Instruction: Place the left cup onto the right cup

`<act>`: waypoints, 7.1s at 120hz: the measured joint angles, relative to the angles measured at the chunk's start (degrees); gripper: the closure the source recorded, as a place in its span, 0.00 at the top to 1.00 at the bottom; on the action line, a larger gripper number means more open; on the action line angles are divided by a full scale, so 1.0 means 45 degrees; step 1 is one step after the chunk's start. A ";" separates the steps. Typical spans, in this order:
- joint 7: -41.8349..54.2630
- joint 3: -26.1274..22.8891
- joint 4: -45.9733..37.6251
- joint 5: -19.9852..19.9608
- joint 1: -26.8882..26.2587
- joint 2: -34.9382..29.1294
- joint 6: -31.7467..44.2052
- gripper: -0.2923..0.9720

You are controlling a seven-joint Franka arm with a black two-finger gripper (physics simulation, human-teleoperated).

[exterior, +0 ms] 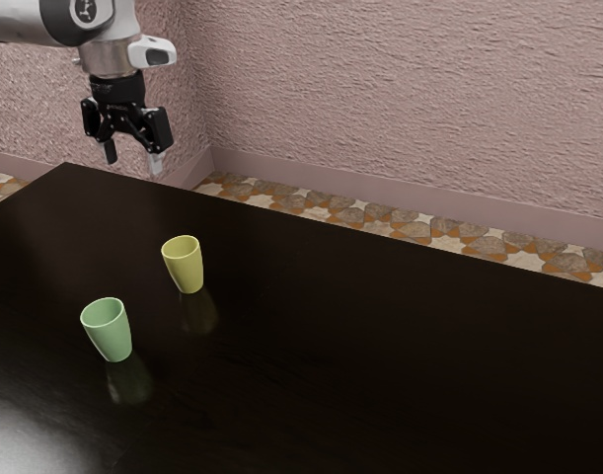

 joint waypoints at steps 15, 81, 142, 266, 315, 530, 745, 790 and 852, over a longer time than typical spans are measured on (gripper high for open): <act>-0.0003 -0.0015 -0.0050 -0.0014 0.0000 0.0007 -0.0025 0.77; -0.0297 0.0045 -0.5419 0.0007 -0.0466 -0.2414 0.1837 0.77; -0.0771 0.0050 -0.9380 0.0077 -0.0798 -0.3357 0.5062 0.77; -0.1599 0.0564 -1.0479 0.0105 -0.1327 -0.1838 0.8396 0.77; -0.1004 0.1379 -1.0485 0.0053 -0.1320 -0.1831 0.8519 0.77; 0.1096 0.2647 -1.0174 -0.0053 -0.1041 -0.0218 0.9349 0.72; 0.0422 0.2395 -0.3279 0.0474 -0.0771 0.1915 0.5548 0.15; 0.0433 0.1167 -0.0414 0.0365 -0.0057 0.3799 0.4716 0.15; 0.0517 0.0536 0.2480 0.0483 0.0358 0.5552 0.3993 0.15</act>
